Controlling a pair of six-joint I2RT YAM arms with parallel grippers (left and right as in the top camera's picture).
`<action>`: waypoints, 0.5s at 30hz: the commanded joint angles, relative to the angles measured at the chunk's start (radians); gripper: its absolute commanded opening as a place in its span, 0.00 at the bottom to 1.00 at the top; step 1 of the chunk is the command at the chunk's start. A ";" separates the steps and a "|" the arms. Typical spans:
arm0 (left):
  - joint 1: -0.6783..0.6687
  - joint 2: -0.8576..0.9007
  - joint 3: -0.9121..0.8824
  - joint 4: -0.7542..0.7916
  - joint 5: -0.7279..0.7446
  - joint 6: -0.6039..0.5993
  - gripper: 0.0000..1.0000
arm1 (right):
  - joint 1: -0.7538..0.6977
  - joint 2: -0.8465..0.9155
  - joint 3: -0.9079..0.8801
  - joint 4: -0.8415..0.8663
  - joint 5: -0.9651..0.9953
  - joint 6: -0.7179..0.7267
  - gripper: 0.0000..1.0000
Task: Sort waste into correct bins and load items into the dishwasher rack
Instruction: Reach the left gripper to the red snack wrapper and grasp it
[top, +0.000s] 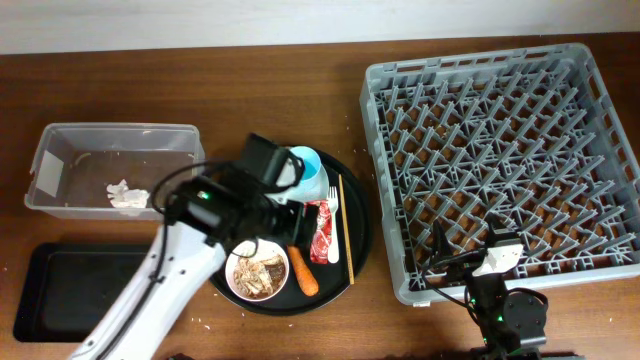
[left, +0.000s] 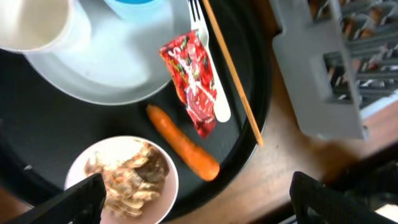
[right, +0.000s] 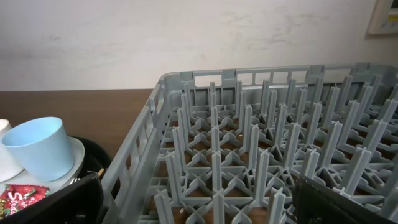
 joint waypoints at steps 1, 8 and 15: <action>-0.057 0.004 -0.109 0.089 -0.037 -0.092 0.91 | -0.005 -0.003 -0.005 -0.004 0.002 0.000 0.99; -0.142 0.004 -0.288 0.338 -0.048 -0.214 0.89 | -0.005 -0.003 -0.005 -0.004 0.002 0.000 0.99; -0.145 0.004 -0.322 0.433 -0.061 -0.266 0.72 | -0.005 -0.003 -0.005 -0.004 0.002 0.000 0.99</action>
